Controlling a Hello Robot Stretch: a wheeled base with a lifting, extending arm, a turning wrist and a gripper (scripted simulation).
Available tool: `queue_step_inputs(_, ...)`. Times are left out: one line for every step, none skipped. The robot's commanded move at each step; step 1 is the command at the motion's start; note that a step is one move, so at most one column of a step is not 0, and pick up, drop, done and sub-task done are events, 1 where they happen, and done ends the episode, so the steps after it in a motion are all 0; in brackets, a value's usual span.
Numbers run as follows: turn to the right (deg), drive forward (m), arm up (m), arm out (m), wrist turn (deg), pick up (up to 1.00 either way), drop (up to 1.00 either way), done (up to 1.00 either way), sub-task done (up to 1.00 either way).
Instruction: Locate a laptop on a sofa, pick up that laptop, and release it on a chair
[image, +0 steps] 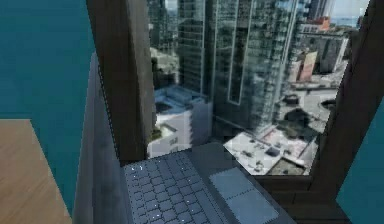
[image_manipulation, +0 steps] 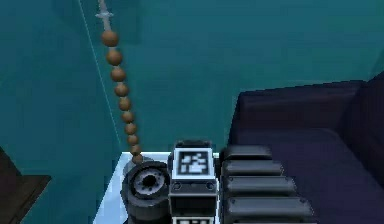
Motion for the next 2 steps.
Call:
queue_step_inputs(-45.0,0.00,0.00,0.00,0.0,0.00,0.00,0.00,0.00)
queue_step_inputs(-33.0,0.00,0.00,0.00,0.0,0.00,0.00,0.00,0.00)
